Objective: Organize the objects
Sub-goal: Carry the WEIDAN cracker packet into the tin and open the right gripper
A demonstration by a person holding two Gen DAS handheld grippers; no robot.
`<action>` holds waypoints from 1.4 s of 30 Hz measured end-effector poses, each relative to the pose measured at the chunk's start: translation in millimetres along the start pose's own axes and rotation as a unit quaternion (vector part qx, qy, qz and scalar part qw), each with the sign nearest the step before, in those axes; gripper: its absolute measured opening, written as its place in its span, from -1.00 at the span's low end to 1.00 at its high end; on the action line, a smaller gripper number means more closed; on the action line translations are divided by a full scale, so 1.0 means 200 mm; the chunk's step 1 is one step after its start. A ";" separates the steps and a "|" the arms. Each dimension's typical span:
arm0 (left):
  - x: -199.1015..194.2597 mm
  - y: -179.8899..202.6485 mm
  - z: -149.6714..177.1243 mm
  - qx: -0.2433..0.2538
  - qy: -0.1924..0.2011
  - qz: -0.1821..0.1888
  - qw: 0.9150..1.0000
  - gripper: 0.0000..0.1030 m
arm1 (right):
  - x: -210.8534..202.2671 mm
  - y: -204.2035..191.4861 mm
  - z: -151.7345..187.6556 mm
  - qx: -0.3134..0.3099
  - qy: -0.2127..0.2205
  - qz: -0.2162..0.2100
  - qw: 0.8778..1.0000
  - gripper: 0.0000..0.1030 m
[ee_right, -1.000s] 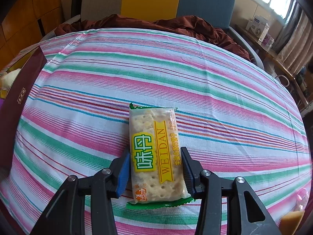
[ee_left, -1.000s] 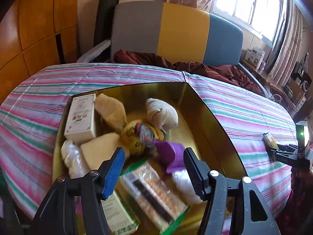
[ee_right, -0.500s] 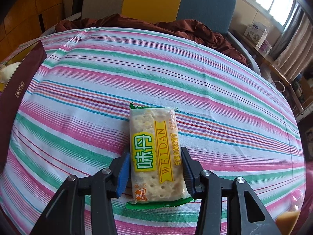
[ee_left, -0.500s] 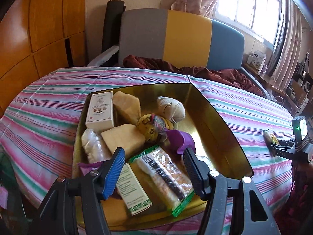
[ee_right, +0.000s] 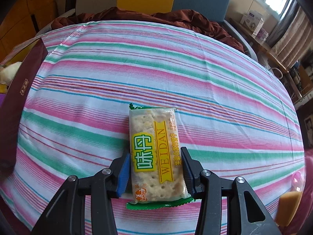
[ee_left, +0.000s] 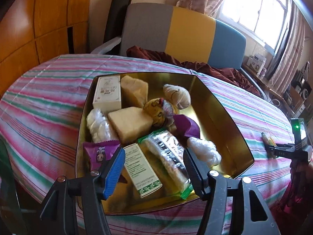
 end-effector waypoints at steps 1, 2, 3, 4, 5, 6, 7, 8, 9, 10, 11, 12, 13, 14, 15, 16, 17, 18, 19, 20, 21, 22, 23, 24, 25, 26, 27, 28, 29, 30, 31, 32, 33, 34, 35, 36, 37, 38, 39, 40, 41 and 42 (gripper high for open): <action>0.00 -0.02 0.00 -0.005 -0.001 0.000 1.000 0.20 | 0.00 -0.01 0.01 0.001 -0.003 -0.002 1.000 -0.07; 0.00 -0.03 0.01 -0.007 -0.001 0.000 1.000 0.20 | -0.01 -0.02 0.01 0.005 -0.005 -0.005 1.000 -0.07; 0.00 -0.04 0.01 -0.009 -0.001 -0.001 1.000 0.19 | -0.02 -0.04 0.02 0.013 -0.009 -0.016 1.000 -0.07; 0.00 -0.05 0.01 -0.012 0.000 -0.004 1.000 0.19 | -0.02 -0.06 0.02 0.021 -0.010 -0.032 0.999 -0.07; 0.00 -0.07 0.01 -0.016 0.000 -0.006 1.000 0.19 | -0.03 -0.09 0.02 0.023 -0.009 -0.045 0.999 -0.07; 0.00 -0.09 0.01 -0.019 0.000 -0.008 1.000 0.18 | -0.04 -0.12 0.02 0.019 -0.006 -0.050 0.999 -0.07; 0.00 -0.10 0.01 -0.022 0.001 -0.009 1.000 0.18 | -0.06 -0.18 0.01 0.012 -0.001 -0.054 0.998 -0.07; 0.00 -0.11 0.01 -0.024 0.001 -0.009 1.000 0.18 | -0.08 -0.22 0.00 0.006 0.005 -0.063 0.998 -0.07; 0.00 -0.12 0.01 -0.026 0.002 -0.008 1.000 0.17 | -0.11 -0.28 -0.02 -0.001 0.012 -0.076 0.997 -0.07; 0.00 -0.13 0.01 -0.028 0.002 -0.009 1.000 0.17 | -0.13 -0.34 -0.03 -0.006 0.019 -0.088 0.996 -0.07; 0.00 -0.13 0.01 -0.028 0.002 -0.009 1.000 0.17 | -0.16 -0.40 -0.05 -0.012 0.025 -0.101 0.995 -0.07; 0.00 -0.14 0.01 -0.029 0.002 -0.008 1.000 0.17 | -0.19 -0.48 -0.07 -0.019 0.031 -0.115 0.993 -0.07; 0.00 -0.13 0.01 -0.030 0.002 -0.006 1.000 0.17 | -0.21 -0.55 -0.09 -0.027 0.037 -0.128 0.991 -0.07; 0.00 -0.13 0.00 -0.030 0.004 -0.005 1.000 0.17 | -0.23 -0.63 -0.11 -0.036 0.042 -0.141 0.988 -0.07; -0.01 -0.13 0.00 -0.030 0.005 -0.004 1.000 0.17 | -0.25 -0.71 -0.13 -0.046 0.047 -0.151 0.986 -0.07; -0.01 -0.13 0.00 -0.030 0.007 -0.003 1.000 0.17 | -0.28 -0.80 -0.15 -0.059 0.053 -0.162 0.984 -0.07; -0.01 -0.13 -0.01 -0.029 0.008 -0.001 1.000 0.17 | -0.30 -0.88 -0.16 -0.070 0.057 -0.173 0.981 -0.07; -0.02 -0.13 -0.01 -0.029 0.009 0.000 1.000 0.17 | -0.31 -0.97 -0.18 -0.080 0.059 -0.183 0.978 -0.07; -0.02 -0.13 -0.01 -0.030 0.009 0.001 1.000 0.17 | -0.33 -1.05 -0.20 -0.092 0.062 -0.193 0.975 -0.07; -0.02 -0.13 -0.01 -0.030 0.009 0.004 1.000 0.17 | -0.33 -1.12 -0.22 -0.101 0.064 -0.199 0.973 -0.07; -0.02 -0.13 -0.01 -0.030 0.008 0.005 0.999 0.17 | -0.33 -1.18 -0.24 -0.109 0.064 -0.204 0.971 -0.07; -0.02 -0.13 -0.01 -0.031 0.008 0.007 0.999 0.17 | -0.32 -1.25 -0.25 -0.118 0.064 -0.207 0.969 -0.07; -0.02 -0.13 0.00 -0.032 0.006 0.008 0.999 0.17 | -0.31 -1.29 -0.27 -0.124 0.063 -0.206 0.969 -0.07; -0.01 -0.14 0.00 -0.032 0.005 0.009 0.999 0.17 | -0.29 -1.32 -0.30 -0.129 0.062 -0.205 0.968 -0.07; -0.01 -0.14 0.00 -0.033 0.004 0.010 0.999 0.17 | -0.26 -1.35 -0.32 -0.131 0.057 -0.205 0.968 -0.07; -0.01 -0.14 0.00 -0.035 0.003 0.010 0.999 0.17 | -0.24 -1.37 -0.34 -0.131 0.052 -0.206 0.968 -0.07; 0.00 -0.15 0.01 -0.037 0.002 0.010 0.999 0.17 | -0.21 -1.39 -0.35 -0.130 0.048 -0.204 0.969 -0.07; 0.00 -0.15 0.01 -0.038 0.000 0.010 0.999 0.17 | -0.19 -1.40 -0.37 -0.130 0.044 -0.202 0.970 -0.07; 0.01 -0.16 0.01 -0.040 -0.002 0.010 0.999 0.17 | -0.15 -1.41 -0.38 -0.128 0.040 -0.200 0.971 -0.07; 0.02 -0.16 0.01 -0.042 -0.003 0.010 0.999 0.17 | -0.13 -1.42 -0.39 -0.126 0.036 -0.199 0.971 -0.07; 0.02 -0.17 0.02 -0.043 -0.005 0.010 0.999 0.17 | -0.09 -1.43 -0.40 -0.122 0.029 -0.196 0.972 -0.06; 0.03 -0.17 0.02 -0.044 -0.007 0.009 0.999 0.17 | -0.06 -1.43 -0.41 -0.120 0.023 -0.194 0.973 -0.05; 0.03 -0.18 0.02 -0.044 -0.008 0.008 0.999 0.17 | -0.04 -1.43 -0.42 -0.116 0.020 -0.190 0.975 -0.05; 0.04 -0.18 0.03 -0.045 -0.009 0.008 0.999 0.17 | -0.02 -1.43 -0.43 -0.112 0.019 -0.187 0.976 -0.04; 0.04 -0.18 0.03 -0.045 -0.010 0.007 0.999 0.17 | 0.00 -1.43 -0.43 -0.110 0.019 -0.184 0.976 -0.04; 0.04 -0.18 0.03 -0.045 -0.011 0.007 0.999 0.17 | 0.01 -1.42 -0.43 -0.108 0.020 -0.181 0.977 -0.03; 0.04 -0.18 0.03 -0.045 -0.012 0.007 0.999 0.17 | 0.02 -1.41 -0.43 -0.107 0.019 -0.177 0.978 -0.03; 0.05 -0.18 0.04 -0.045 -0.013 0.007 0.999 0.17 | 0.03 -1.41 -0.43 -0.106 0.019 -0.176 0.978 -0.03; 0.05 -0.18 0.04 -0.044 -0.015 0.007 0.999 0.17 | 0.03 -1.40 -0.43 -0.106 0.018 -0.177 0.978 -0.03; 0.05 -0.18 0.05 -0.044 -0.016 0.006 0.999 0.17 | 0.04 -1.40 -0.42 -0.106 0.018 -0.179 0.978 -0.03; 0.06 -0.17 0.05 -0.044 -0.017 0.005 0.999 0.17 | 0.04 -1.39 -0.42 -0.105 0.018 -0.180 0.978 -0.03; 0.06 -0.17 0.05 -0.044 -0.018 0.004 0.999 0.17 | 0.03 -1.38 -0.41 -0.105 0.019 -0.180 0.978 -0.03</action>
Point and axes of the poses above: each gripper's, at about its wrist camera, not at the fingertips, and x roughly the way its jaws point, y to its right, z to its underside, the point moved 10 cm from there along x, roughly the way its jaws point, and after that the axes turned 10 degrees about -z, right-handed, at the moved point
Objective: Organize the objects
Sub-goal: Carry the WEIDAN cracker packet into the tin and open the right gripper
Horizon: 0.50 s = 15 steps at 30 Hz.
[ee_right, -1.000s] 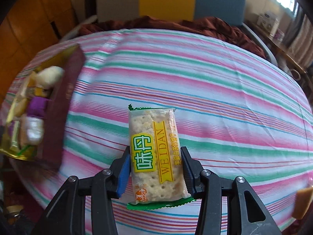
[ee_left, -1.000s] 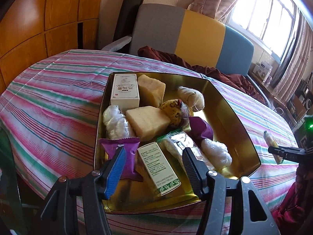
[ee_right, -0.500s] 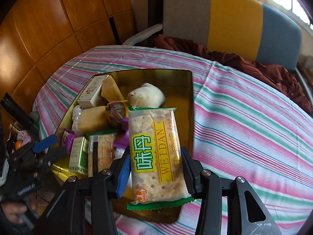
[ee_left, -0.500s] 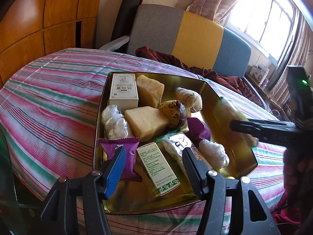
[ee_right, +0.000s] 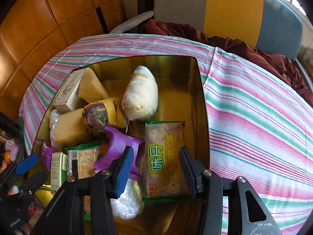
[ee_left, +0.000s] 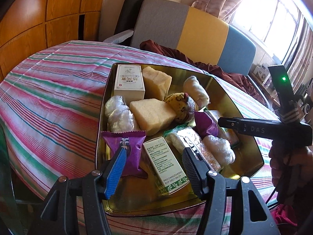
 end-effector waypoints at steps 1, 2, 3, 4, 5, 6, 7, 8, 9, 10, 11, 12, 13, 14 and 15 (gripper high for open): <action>0.00 0.00 0.00 0.000 0.000 -0.001 1.000 0.17 | 0.00 0.00 0.00 0.000 0.001 -0.001 1.000 -0.03; 0.00 0.00 0.00 0.001 0.001 -0.003 1.000 0.17 | 0.00 0.00 0.01 0.001 0.002 -0.002 1.000 -0.03; 0.00 0.00 0.00 0.001 0.003 -0.004 1.000 0.17 | -0.01 0.00 0.02 0.001 0.005 -0.004 1.000 -0.03; -0.01 -0.01 -0.01 0.001 0.005 -0.007 1.000 0.17 | -0.02 0.00 0.03 -0.001 0.007 -0.005 1.000 -0.01; -0.01 -0.01 -0.01 0.000 0.007 -0.010 1.000 0.17 | -0.03 -0.01 0.03 -0.002 0.010 -0.006 1.000 0.04; -0.02 -0.01 -0.02 0.000 0.008 -0.014 1.000 0.17 | -0.04 -0.02 0.04 -0.004 0.014 -0.006 1.000 0.06; -0.02 -0.02 -0.02 0.001 0.010 -0.019 1.000 0.17 | -0.05 -0.02 0.04 -0.004 0.019 -0.007 1.000 0.12; -0.02 -0.02 -0.02 0.001 0.011 -0.023 1.000 0.17 | -0.06 -0.03 0.05 -0.004 0.024 -0.009 1.000 0.17; -0.03 -0.02 -0.03 0.003 0.011 -0.028 1.000 0.17 | -0.08 -0.04 0.06 -0.005 0.029 -0.010 1.000 0.20; -0.03 -0.02 -0.03 0.005 0.013 -0.033 0.999 0.17 | -0.09 -0.05 0.07 -0.005 0.032 -0.011 0.999 0.24; -0.04 -0.02 -0.03 0.008 0.017 -0.038 0.999 0.17 | -0.10 -0.06 0.08 -0.006 0.035 -0.011 0.999 0.29; -0.06 -0.01 -0.03 0.012 0.022 -0.045 0.999 0.17 | -0.11 -0.06 0.09 -0.007 0.038 -0.011 0.999 0.31; -0.07 -0.01 -0.03 0.016 0.025 -0.051 0.998 0.17 | -0.12 -0.07 0.10 -0.007 0.042 -0.010 0.999 0.34; -0.08 -0.01 -0.04 0.021 0.030 -0.059 0.998 0.17 | -0.14 -0.08 0.12 -0.007 0.046 -0.009 0.999 0.37; -0.09 0.00 -0.05 0.025 0.035 -0.068 0.997 0.17 | -0.15 -0.08 0.13 -0.006 0.051 -0.008 0.999 0.39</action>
Point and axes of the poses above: each gripper's, at about its wrist camera, not at the fingertips, and x roughly the way its jaws point, y to its right, z to its underside, the point moved 10 cm from there along x, roughly the way its jaws point, and after that the axes turned 10 degrees about -z, right-handed, at the moved point
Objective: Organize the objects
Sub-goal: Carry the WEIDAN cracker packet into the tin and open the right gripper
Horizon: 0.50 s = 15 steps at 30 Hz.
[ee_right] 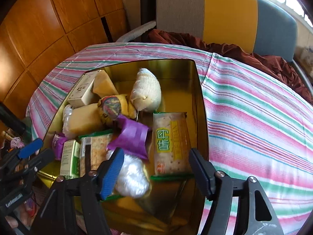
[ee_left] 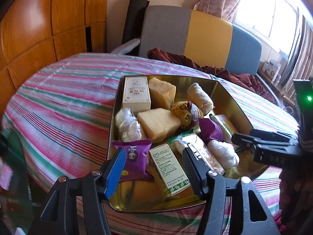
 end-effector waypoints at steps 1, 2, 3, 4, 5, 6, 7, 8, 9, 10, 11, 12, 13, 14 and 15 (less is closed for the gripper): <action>-0.02 0.00 -0.01 0.004 0.007 -0.008 1.000 0.17 | -0.02 0.00 0.02 0.002 0.004 0.000 1.000 0.43; -0.04 0.00 -0.02 0.006 0.016 -0.013 1.000 0.18 | -0.03 0.00 0.03 0.004 0.008 0.000 1.000 0.45; -0.05 0.01 -0.03 0.007 0.023 -0.016 1.000 0.19 | -0.04 -0.01 0.04 0.007 0.012 0.000 1.000 0.46; -0.07 0.01 -0.04 0.007 0.028 -0.017 0.999 0.19 | -0.06 -0.01 0.06 0.009 0.015 0.000 1.000 0.46; -0.09 0.02 -0.05 0.008 0.036 -0.017 0.999 0.20 | -0.07 -0.01 0.07 0.010 0.019 0.002 1.000 0.46; -0.11 0.02 -0.06 0.010 0.042 -0.019 0.999 0.21 | -0.09 0.00 0.08 0.012 0.023 0.005 1.000 0.46; -0.13 0.03 -0.07 0.013 0.049 -0.024 0.998 0.23 | -0.10 0.00 0.10 0.013 0.027 0.006 1.000 0.46; -0.15 0.03 -0.08 0.015 0.056 -0.030 0.998 0.29 | -0.12 0.00 0.11 0.014 0.030 0.004 0.999 0.46; -0.16 0.04 -0.08 0.016 0.060 -0.036 0.997 0.35 | -0.13 0.00 0.12 0.015 0.033 0.003 0.999 0.46; -0.18 0.05 -0.09 0.018 0.062 -0.041 0.997 0.37 | -0.14 0.00 0.13 0.014 0.036 0.003 0.999 0.46; -0.19 0.06 -0.09 0.018 0.063 -0.040 0.997 0.38 | -0.15 -0.01 0.14 0.010 0.039 0.006 0.999 0.46; -0.21 0.07 -0.09 0.017 0.063 -0.035 0.997 0.38 | -0.16 -0.02 0.15 0.007 0.041 0.010 0.999 0.46; -0.22 0.08 -0.09 0.013 0.064 -0.032 0.997 0.38 | -0.17 -0.02 0.15 0.004 0.044 0.013 0.999 0.47; -0.23 0.08 -0.10 0.011 0.065 -0.035 0.997 0.38 | -0.18 -0.02 0.16 0.004 0.046 0.013 0.999 0.47; -0.23 0.09 -0.10 0.011 0.067 -0.041 0.997 0.38 | -0.19 -0.02 0.16 0.004 0.049 0.013 0.999 0.47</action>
Point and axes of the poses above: each gripper's, at about its wrist camera, not at the fingertips, and x roughly the way its jaws point, y to its right, z to its underside, the point moved 10 cm from there along x, roughly the way its jaws point, and after that the axes turned 10 degrees about -z, right-handed, at the moved point
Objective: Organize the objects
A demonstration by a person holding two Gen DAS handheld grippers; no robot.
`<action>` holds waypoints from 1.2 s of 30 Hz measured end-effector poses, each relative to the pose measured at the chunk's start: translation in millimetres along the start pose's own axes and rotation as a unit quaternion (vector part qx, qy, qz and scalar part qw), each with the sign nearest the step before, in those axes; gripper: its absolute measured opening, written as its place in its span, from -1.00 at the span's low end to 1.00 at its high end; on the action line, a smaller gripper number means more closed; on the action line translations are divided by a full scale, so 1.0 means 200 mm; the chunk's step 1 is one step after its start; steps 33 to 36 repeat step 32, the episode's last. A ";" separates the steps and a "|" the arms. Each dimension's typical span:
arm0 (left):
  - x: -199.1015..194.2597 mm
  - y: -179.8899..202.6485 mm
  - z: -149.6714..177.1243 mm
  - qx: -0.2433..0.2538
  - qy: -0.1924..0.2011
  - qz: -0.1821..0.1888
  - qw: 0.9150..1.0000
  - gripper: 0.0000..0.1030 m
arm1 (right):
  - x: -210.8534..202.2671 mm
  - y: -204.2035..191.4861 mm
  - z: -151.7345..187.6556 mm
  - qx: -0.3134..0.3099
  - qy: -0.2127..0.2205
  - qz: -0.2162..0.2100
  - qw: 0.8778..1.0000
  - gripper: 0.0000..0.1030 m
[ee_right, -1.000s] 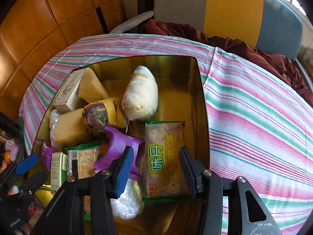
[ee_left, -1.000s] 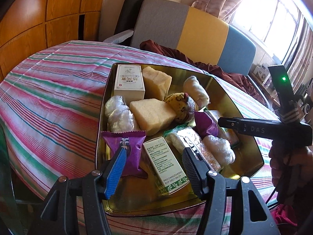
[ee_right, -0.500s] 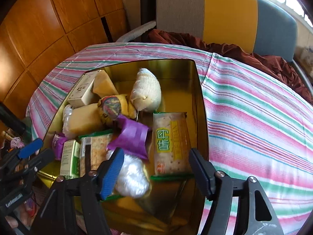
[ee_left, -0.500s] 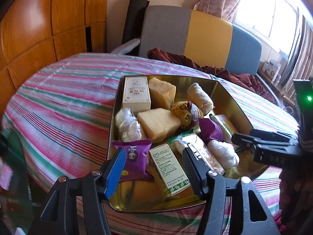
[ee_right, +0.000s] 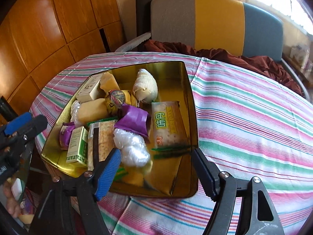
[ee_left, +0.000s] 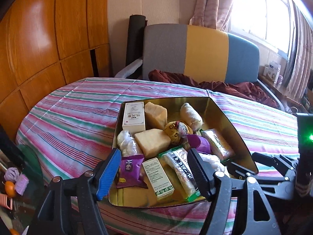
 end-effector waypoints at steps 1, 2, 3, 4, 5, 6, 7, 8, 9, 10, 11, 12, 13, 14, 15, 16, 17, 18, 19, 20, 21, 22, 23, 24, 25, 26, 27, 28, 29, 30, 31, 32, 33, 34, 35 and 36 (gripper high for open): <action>-0.01 0.00 -0.01 0.003 0.005 -0.011 1.000 0.38 | -0.01 0.00 0.00 0.000 0.006 0.003 1.000 0.47; -0.01 0.00 -0.01 0.005 0.010 -0.019 1.000 0.38 | -0.03 0.01 0.00 0.000 0.012 0.007 1.000 0.47; -0.02 -0.01 -0.01 0.007 0.014 -0.026 1.000 0.38 | -0.05 0.01 0.00 -0.001 0.018 0.011 1.000 0.47; -0.02 -0.01 -0.01 0.008 0.016 -0.028 0.999 0.38 | -0.07 0.02 0.00 -0.002 0.025 0.014 1.000 0.47; -0.02 -0.01 -0.01 0.008 0.016 -0.028 0.999 0.38 | -0.09 0.02 0.00 -0.003 0.030 0.016 0.999 0.47; -0.02 0.00 -0.01 0.007 0.015 -0.026 1.000 0.38 | -0.10 0.02 -0.01 -0.002 0.035 0.017 0.999 0.47; -0.03 0.00 0.00 0.007 0.014 -0.023 1.000 0.38 | -0.11 0.02 -0.01 -0.001 0.039 0.018 0.999 0.48; -0.03 0.00 0.01 0.007 0.012 -0.022 1.000 0.38 | -0.12 0.02 -0.01 -0.001 0.042 0.018 0.999 0.49; -0.03 0.01 0.01 0.008 0.011 -0.019 1.000 0.38 | -0.12 0.02 -0.01 0.000 0.043 0.018 0.999 0.50; -0.03 0.01 0.02 0.010 0.009 -0.017 1.000 0.38 | -0.13 0.02 -0.01 0.000 0.043 0.018 0.999 0.50; -0.03 0.02 0.02 0.011 0.008 -0.015 1.000 0.38 | -0.13 0.02 -0.01 -0.001 0.043 0.018 0.999 0.50; -0.03 0.03 0.02 0.012 0.007 -0.013 1.000 0.38 | -0.13 0.01 -0.01 -0.001 0.043 0.018 0.999 0.50; -0.03 0.03 0.03 0.013 0.005 -0.010 1.000 0.38 | -0.13 0.01 -0.01 -0.002 0.042 0.017 0.999 0.50; -0.03 0.03 0.03 0.013 0.001 -0.007 1.000 0.38 | -0.13 0.01 0.00 -0.003 0.042 0.017 0.999 0.50; -0.03 0.04 0.04 0.013 -0.001 -0.004 1.000 0.38 | -0.12 0.00 -0.01 -0.005 0.041 0.018 0.999 0.50; -0.02 0.04 0.04 0.012 -0.004 0.000 1.000 0.38 | -0.12 0.00 0.00 -0.006 0.041 0.018 0.999 0.51; -0.02 0.04 0.05 0.010 -0.007 0.003 1.000 0.38 | -0.12 0.00 0.00 -0.006 0.041 0.018 0.999 0.51; -0.01 0.04 0.05 0.009 -0.011 0.005 1.000 0.38 | -0.12 -0.01 0.00 -0.007 0.041 0.018 0.999 0.51; -0.01 0.04 0.06 0.008 -0.013 0.007 1.000 0.38 | -0.12 -0.01 0.00 -0.007 0.041 0.019 0.999 0.53; -0.01 0.04 0.06 0.007 -0.016 0.009 1.000 0.38 | -0.12 -0.01 0.00 -0.007 0.040 0.019 0.999 0.54; 0.00 0.04 0.06 0.006 -0.017 0.010 1.000 0.38 | -0.12 -0.01 0.00 -0.008 0.040 0.019 0.999 0.55; 0.00 0.04 0.07 0.005 -0.019 0.011 1.000 0.38 | -0.11 -0.01 0.00 -0.008 0.039 0.020 0.999 0.56; 0.00 0.04 0.07 0.004 -0.019 0.012 1.000 0.38 | -0.11 -0.01 0.00 -0.009 0.038 0.020 0.999 0.56; 0.00 0.03 0.07 0.002 -0.019 0.012 1.000 0.38 | -0.11 -0.02 0.00 -0.009 0.037 0.020 0.999 0.56; 0.00 0.03 0.07 0.000 -0.016 0.012 1.000 0.38 | -0.11 -0.02 0.00 -0.010 0.036 0.020 0.999 0.56; -0.01 0.02 0.06 -0.001 -0.009 0.008 1.000 0.36 | -0.10 -0.02 0.01 -0.010 0.035 0.020 0.999 0.56; -0.01 0.02 0.05 0.000 -0.002 0.006 1.000 0.35 | -0.10 -0.02 0.01 -0.011 0.035 0.020 0.999 0.56; -0.02 0.02 0.05 0.000 0.003 0.005 1.000 0.35 | -0.10 -0.02 0.01 -0.011 0.035 0.021 0.999 0.56; -0.02 0.02 0.04 0.001 0.006 0.005 1.000 0.35 | -0.10 -0.02 0.01 -0.011 0.035 0.021 0.999 0.56; -0.02 0.02 0.04 0.002 0.006 0.005 1.000 0.35 | -0.10 -0.02 0.00 -0.011 0.037 0.021 0.999 0.56; -0.02 0.02 0.04 0.004 0.005 0.005 1.000 0.35 | -0.11 -0.02 0.00 -0.011 0.039 0.022 0.999 0.56; -0.01 0.02 0.04 0.006 0.002 0.006 1.000 0.35 | -0.12 -0.01 -0.01 -0.010 0.043 0.024 0.999 0.56; -0.01 0.02 0.04 0.006 0.002 0.006 1.000 0.35 | -0.12 -0.01 -0.01 -0.010 0.043 0.024 0.999 0.56; -0.01 0.02 0.04 0.006 0.002 0.006 1.000 0.35 | -0.12 -0.01 -0.01 -0.010 0.043 0.024 0.999 0.56; -0.01 0.02 0.04 0.006 0.002 0.006 1.000 0.35 | -0.12 -0.01 -0.01 -0.010 0.043 0.024 0.999 0.56; -0.01 0.02 0.04 0.006 0.002 0.006 1.000 0.35 | -0.12 -0.01 -0.01 -0.010 0.043 0.024 0.999 0.56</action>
Point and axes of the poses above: each gripper's, at about its wrist camera, not at the fingertips, and x roughly the way its jaws point, y to its right, z to its underside, the point moved 10 cm from there along x, roughly the way its jaws point, and after that the axes turned 10 degrees about -z, right-handed, at the moved point
